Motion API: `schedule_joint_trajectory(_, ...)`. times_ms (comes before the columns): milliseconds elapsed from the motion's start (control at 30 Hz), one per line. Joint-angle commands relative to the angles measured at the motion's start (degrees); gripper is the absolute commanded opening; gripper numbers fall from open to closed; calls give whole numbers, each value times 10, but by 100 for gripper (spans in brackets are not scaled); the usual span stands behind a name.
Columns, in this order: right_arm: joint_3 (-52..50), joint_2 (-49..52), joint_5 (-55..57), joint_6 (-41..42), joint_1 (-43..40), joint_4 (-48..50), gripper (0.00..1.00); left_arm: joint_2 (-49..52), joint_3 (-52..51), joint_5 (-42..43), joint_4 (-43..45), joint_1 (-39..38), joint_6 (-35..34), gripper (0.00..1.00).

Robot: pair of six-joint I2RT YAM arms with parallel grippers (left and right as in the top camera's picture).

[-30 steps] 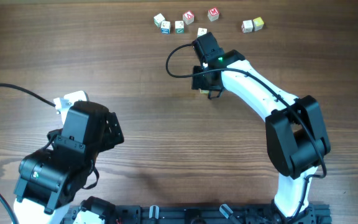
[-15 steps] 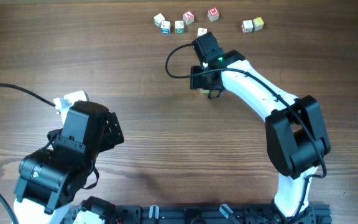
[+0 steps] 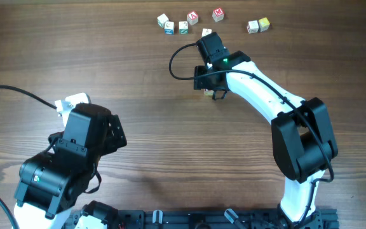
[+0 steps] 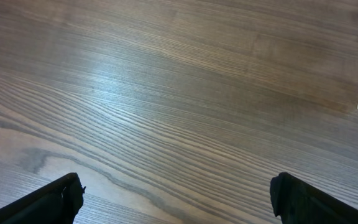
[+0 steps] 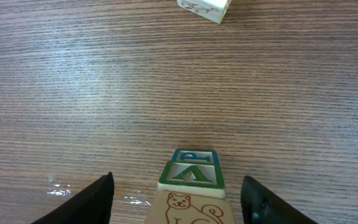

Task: Form a tower

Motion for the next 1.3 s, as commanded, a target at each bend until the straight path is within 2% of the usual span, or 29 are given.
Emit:
schedule_joint_trajectory(0,12,-18,9,3,2,-1,71,0,-2,-1,0,3,-6,100)
schedule_joint_trajectory(133,12,-18,9,3,2,-2,75,0,-2,-1,0,3,-6,100)
schedule_joint_trajectory(333,-6,-17,22,17,2,-1,74,0,-2,-1,0,3,-6,100)
schedule_joint_trajectory(567,-6,-17,22,16,2,-2,54,0,-2,-1,0,3,-6,100)
schedule_joint_trajectory(700,-6,-17,22,15,2,-1,52,0,-2,-1,0,3,-6,100)
schedule_joint_trajectory(1000,-6,-17,23,0,2,2,42,0,-2,-1,0,3,-6,100)
schedule_joint_trajectory(1267,-6,-17,23,-13,2,7,39,0,-2,-1,0,3,-6,100)
